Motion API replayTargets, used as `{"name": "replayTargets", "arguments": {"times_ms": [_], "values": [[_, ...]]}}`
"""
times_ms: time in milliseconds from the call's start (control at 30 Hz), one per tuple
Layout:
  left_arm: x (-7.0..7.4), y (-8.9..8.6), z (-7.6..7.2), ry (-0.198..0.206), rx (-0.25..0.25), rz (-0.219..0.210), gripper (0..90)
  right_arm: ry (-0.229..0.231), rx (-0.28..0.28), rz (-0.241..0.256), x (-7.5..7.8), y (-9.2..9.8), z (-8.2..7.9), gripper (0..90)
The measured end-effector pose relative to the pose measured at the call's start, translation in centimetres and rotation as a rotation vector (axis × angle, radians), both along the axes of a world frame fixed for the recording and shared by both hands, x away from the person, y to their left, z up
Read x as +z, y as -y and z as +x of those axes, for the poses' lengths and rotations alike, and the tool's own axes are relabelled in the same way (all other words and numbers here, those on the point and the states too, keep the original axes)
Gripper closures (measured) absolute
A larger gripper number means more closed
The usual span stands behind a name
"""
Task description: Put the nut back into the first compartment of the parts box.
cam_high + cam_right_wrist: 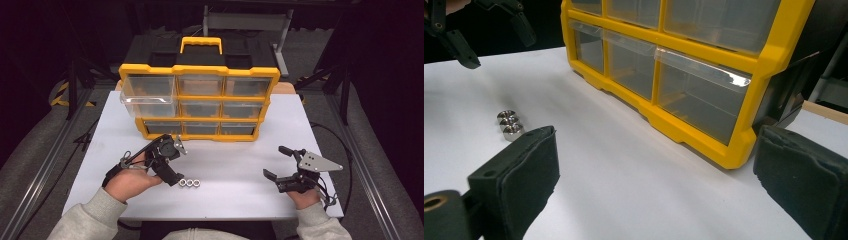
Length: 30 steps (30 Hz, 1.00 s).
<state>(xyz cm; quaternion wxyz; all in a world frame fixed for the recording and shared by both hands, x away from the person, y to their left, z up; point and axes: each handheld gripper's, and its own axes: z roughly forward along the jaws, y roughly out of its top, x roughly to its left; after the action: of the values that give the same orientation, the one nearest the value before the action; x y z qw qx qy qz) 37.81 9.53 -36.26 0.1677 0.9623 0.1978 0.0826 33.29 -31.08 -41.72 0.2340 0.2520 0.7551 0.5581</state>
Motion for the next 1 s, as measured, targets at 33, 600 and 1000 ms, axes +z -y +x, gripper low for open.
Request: {"name": "replayTargets", "arguments": {"times_ms": [33, 600, 1000], "values": [[0.0, 0.0, 0.1, -0.008, -0.002, 0.011, 11.3, 0.000, 0.000, -0.002, 0.0, 0.0, 0.0, 4.9], [-3.7, 1.2, 0.2, -0.125, -0.012, 0.041, 20.3, -0.005, 0.002, -0.004, -0.1, 0.1, 0.1, 4.9], [-5.5, 1.8, -0.2, -0.124, -0.040, 0.085, 32.1, -0.011, 0.015, -0.007, -0.2, -0.1, 0.1, 5.6]]}}
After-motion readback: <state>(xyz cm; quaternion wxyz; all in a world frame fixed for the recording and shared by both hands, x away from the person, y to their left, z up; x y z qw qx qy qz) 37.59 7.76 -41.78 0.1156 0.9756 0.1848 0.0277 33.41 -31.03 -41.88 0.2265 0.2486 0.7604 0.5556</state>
